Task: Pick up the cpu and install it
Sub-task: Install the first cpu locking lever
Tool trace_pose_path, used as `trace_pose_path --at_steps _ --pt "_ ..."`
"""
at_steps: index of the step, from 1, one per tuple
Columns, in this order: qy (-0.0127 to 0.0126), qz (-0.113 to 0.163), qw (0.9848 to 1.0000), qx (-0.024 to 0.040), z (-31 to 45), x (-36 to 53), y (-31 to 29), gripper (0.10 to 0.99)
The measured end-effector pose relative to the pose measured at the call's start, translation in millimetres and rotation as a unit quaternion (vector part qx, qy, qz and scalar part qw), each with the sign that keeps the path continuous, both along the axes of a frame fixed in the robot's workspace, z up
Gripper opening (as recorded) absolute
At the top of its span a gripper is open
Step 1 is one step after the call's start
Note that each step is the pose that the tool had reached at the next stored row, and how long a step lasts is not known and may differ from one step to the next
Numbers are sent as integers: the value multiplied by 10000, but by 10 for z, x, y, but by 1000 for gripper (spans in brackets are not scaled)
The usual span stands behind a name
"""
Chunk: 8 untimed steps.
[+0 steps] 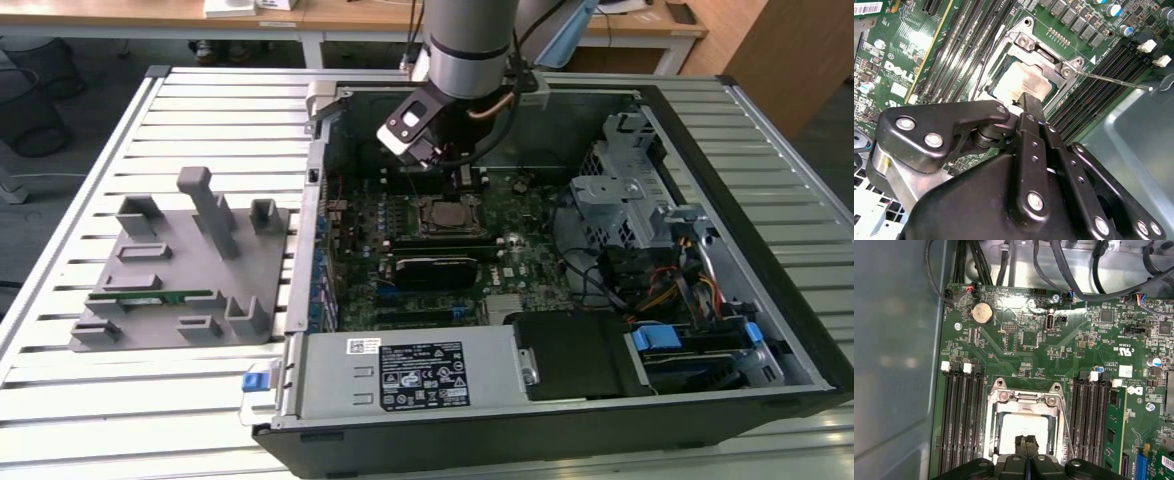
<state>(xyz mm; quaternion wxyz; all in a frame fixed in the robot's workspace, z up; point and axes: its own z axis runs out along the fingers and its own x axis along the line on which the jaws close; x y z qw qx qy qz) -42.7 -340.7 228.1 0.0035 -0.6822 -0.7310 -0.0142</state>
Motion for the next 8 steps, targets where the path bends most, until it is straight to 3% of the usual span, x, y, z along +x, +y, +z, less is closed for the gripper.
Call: trace_pose_path --at_steps 8 --pt "0 0 10000 1 55 0 0 106"
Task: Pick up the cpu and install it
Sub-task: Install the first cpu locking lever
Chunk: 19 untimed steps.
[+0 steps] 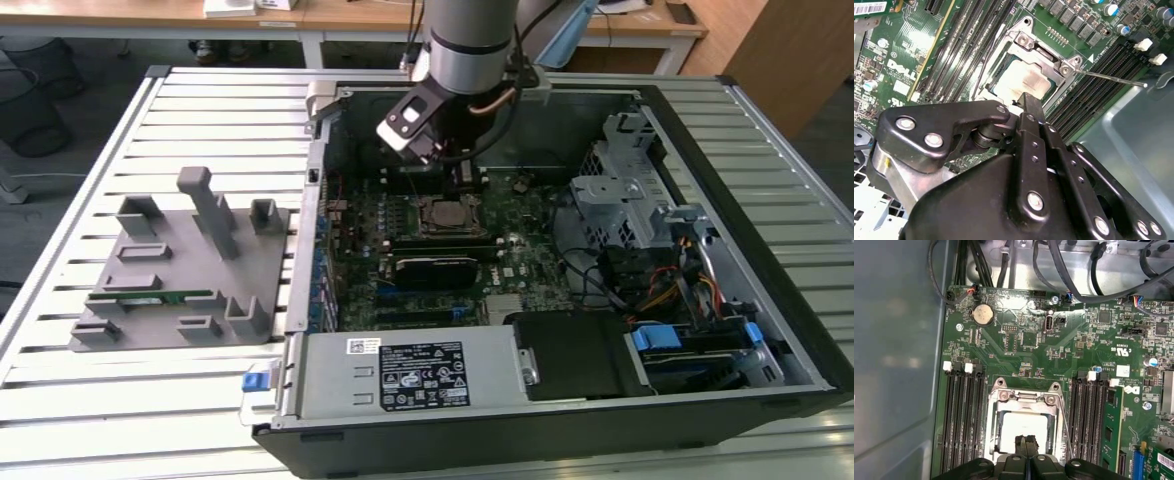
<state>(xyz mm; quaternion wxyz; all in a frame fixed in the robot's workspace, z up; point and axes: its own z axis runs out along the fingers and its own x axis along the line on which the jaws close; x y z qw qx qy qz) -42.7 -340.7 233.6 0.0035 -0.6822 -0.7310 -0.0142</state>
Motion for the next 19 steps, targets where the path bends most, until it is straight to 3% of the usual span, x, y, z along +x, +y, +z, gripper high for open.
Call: trace_pose_path --at_steps 11,19 --pt "0 0 10000 0 84 0 0 106" --pt "0 0 10000 0 235 0 0 106"
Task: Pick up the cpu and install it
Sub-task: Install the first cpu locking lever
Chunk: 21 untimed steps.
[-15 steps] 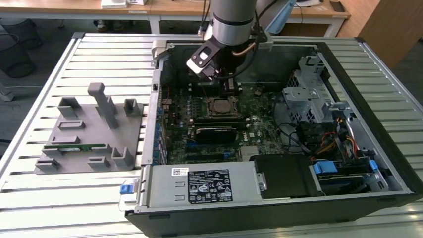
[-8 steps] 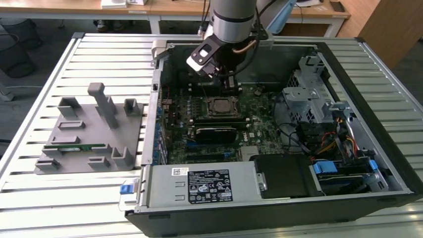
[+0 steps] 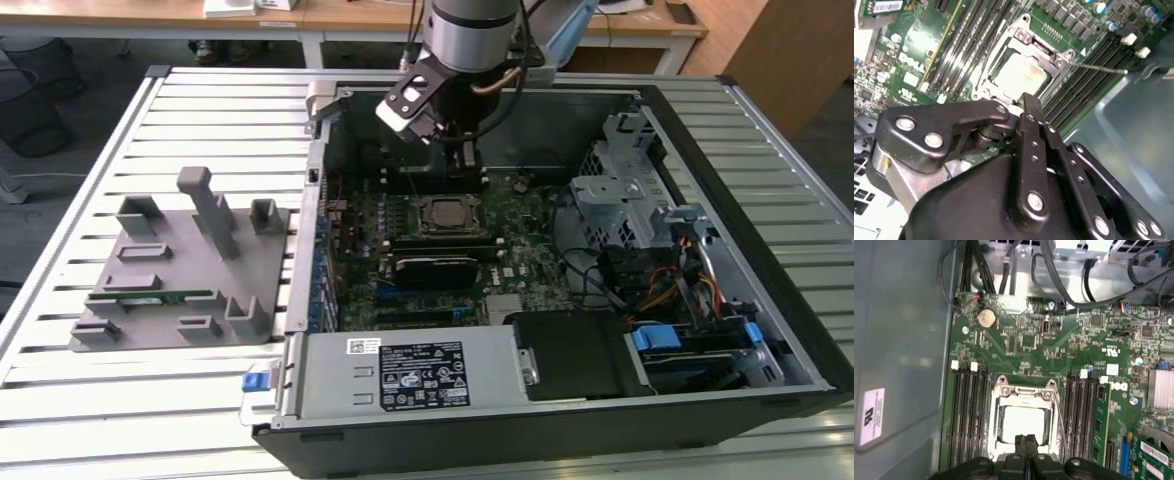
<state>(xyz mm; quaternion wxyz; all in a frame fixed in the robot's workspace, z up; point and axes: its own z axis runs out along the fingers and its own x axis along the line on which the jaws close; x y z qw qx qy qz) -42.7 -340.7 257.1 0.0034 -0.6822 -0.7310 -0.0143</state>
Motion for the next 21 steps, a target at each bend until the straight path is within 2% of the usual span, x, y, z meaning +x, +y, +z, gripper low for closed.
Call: trace_pose_path --at_steps 8,12,15,21 --pt "-4 9 10000 0 20 0 -2 106" --pt "-4 251 9997 0 19 0 -4 106" --pt "-4 518 9987 0 18 0 -4 106" --pt "-4 930 9957 0 18 -1 -4 106"
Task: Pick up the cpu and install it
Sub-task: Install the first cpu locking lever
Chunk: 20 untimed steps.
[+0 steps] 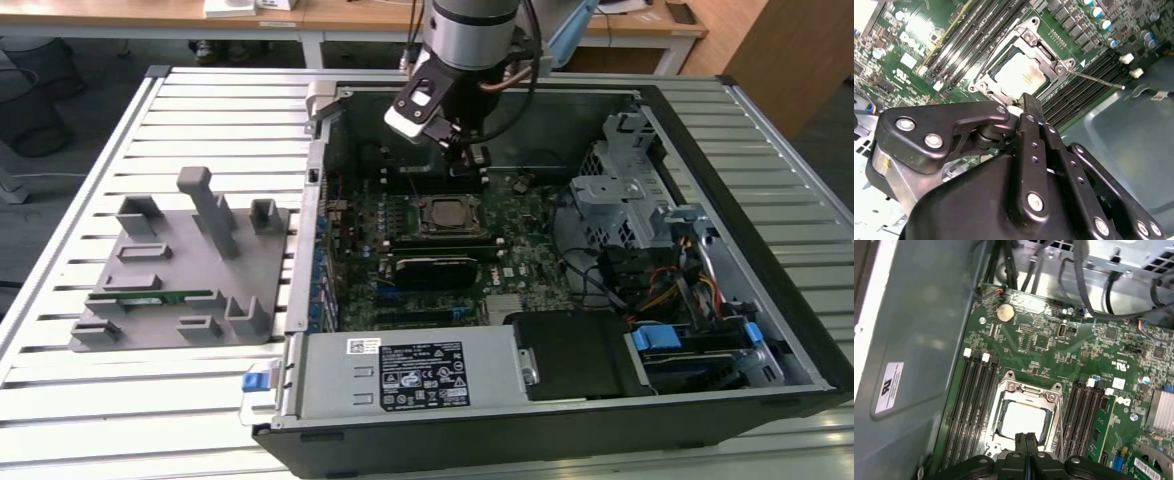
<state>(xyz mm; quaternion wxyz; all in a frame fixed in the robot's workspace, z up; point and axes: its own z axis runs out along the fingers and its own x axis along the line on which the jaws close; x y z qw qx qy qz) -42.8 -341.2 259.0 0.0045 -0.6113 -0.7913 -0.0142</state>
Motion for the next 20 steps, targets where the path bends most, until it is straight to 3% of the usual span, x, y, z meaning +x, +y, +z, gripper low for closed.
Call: trace_pose_path --at_steps 4,20 --pt "0 229 9997 0 0 0 0 106" --pt "0 640 9979 0 0 0 0 106"
